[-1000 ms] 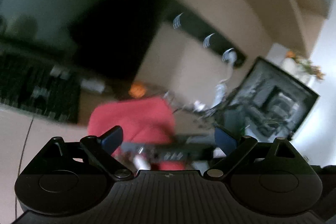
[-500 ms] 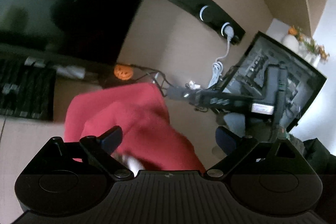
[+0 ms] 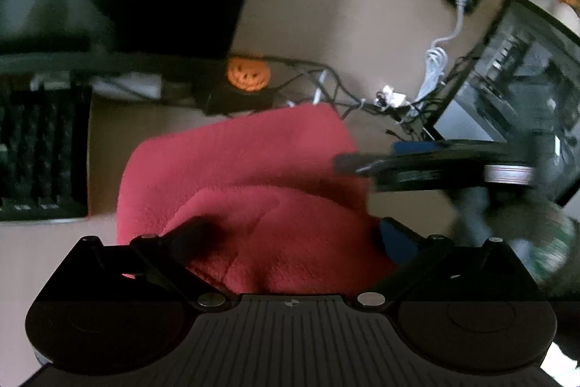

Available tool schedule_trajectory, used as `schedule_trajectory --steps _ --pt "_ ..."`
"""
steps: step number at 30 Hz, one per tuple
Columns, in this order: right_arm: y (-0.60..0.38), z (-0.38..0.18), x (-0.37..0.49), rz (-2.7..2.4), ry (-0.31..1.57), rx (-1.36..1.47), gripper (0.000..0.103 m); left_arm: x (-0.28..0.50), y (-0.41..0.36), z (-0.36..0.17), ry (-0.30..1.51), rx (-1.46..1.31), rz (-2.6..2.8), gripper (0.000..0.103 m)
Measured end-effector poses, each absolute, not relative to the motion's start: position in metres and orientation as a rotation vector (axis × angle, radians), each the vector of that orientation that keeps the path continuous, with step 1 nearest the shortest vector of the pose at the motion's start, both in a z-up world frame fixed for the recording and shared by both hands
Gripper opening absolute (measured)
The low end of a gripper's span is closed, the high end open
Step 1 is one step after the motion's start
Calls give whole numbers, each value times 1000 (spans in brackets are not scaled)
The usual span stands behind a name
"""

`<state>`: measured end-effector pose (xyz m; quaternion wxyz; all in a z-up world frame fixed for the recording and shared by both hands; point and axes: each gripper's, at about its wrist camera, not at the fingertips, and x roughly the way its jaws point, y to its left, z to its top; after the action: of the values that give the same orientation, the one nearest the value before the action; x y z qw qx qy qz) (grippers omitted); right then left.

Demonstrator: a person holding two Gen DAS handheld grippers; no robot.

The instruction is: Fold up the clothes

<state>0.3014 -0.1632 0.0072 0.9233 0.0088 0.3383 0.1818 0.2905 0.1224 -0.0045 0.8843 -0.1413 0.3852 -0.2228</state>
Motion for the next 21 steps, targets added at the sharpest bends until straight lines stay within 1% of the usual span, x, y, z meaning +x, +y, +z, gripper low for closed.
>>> schedule_trajectory --steps 2,5,9,10,12,16,19,21 --pt "-166 16 280 485 691 87 103 300 132 -11 823 -372 -462 103" --pt "-162 2 259 589 770 153 103 302 144 -13 821 -447 -474 103" --pt "-135 -45 247 516 902 -12 103 289 159 4 780 -505 -496 103" --pt "-135 -49 246 522 905 9 103 283 162 10 763 -500 -504 103" --pt "-138 -47 248 502 919 62 103 267 167 17 752 -464 -504 103" --pt "-134 -28 235 500 883 32 103 234 181 14 776 -413 -457 103" --pt "-128 -14 210 618 862 15 103 214 196 -5 836 -427 -398 103" --pt "-116 -18 197 664 880 -49 103 207 203 -17 872 -456 -376 103"
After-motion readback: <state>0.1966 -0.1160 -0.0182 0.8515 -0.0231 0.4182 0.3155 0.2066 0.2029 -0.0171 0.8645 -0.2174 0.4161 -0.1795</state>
